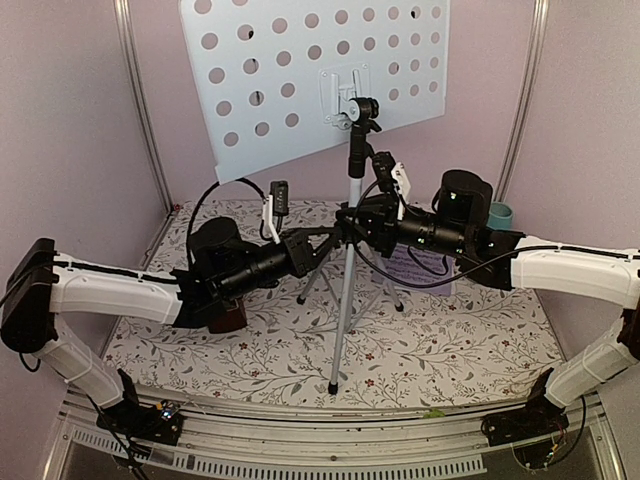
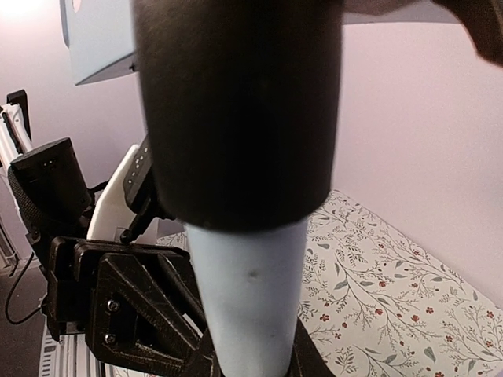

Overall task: Set up the instrument practice props
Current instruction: Screw the knob on the music stand.

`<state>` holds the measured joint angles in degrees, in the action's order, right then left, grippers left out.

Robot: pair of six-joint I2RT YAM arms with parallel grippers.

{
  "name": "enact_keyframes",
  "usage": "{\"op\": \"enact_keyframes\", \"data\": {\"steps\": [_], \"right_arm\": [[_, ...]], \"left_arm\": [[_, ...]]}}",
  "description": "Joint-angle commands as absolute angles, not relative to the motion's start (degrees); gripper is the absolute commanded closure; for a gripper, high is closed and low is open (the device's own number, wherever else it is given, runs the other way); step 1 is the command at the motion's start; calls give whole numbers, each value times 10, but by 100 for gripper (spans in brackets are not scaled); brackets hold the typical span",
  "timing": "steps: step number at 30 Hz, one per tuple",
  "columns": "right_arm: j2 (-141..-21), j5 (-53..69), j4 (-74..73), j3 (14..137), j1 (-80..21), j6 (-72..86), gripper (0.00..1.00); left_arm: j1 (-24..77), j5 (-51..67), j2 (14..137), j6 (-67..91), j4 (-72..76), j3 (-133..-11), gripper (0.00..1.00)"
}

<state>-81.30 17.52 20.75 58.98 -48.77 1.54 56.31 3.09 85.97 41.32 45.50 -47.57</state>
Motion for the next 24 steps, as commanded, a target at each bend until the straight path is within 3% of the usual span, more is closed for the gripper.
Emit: {"op": "enact_keyframes", "data": {"steps": [1,24], "right_arm": [[-850,171,106,579,-494,51,100],[-876,187,102,600,-494,49,100]], "left_arm": [[559,59,855,282,458,-484,87],[565,72,874,-217,493,-468,98]]}}
